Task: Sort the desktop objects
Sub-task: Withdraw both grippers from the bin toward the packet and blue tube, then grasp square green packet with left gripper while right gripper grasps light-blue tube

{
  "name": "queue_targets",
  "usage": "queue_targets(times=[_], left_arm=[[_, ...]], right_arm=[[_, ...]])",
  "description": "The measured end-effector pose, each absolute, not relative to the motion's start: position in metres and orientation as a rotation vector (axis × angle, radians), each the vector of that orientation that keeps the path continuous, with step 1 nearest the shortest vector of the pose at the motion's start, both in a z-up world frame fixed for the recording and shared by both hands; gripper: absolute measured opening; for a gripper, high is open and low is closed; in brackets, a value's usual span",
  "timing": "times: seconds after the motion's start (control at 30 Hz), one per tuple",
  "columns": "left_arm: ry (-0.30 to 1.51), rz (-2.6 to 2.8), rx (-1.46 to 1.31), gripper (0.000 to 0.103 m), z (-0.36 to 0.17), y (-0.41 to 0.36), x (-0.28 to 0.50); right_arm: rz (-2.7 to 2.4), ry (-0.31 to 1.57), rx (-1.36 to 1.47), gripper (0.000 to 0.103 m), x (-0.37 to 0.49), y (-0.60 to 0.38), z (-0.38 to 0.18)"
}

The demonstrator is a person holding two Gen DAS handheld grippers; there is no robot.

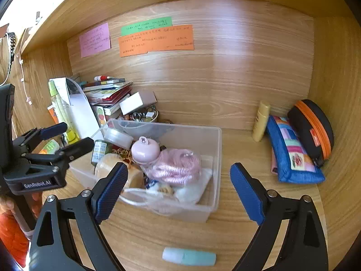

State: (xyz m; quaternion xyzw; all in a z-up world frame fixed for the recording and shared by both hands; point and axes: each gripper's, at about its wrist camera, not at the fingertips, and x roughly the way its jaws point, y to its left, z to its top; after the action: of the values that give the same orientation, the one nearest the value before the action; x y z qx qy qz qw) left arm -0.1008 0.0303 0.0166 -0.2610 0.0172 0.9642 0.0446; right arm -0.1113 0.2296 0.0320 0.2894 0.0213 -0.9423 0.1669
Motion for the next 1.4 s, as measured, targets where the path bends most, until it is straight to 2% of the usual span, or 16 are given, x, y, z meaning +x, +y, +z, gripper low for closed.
queue_targets(times=[0.73, 1.4], left_arm=[[0.061, 2.847, -0.928, 0.100, -0.022, 0.063, -0.028], [0.131, 2.603, -1.105, 0.100, -0.075, 0.118, 0.018]], right_arm=[[-2.737, 0.040, 0.912, 0.092, -0.049, 0.267, 0.005], [-2.710, 0.036, 1.092, 0.092, -0.038, 0.278, -0.041]])
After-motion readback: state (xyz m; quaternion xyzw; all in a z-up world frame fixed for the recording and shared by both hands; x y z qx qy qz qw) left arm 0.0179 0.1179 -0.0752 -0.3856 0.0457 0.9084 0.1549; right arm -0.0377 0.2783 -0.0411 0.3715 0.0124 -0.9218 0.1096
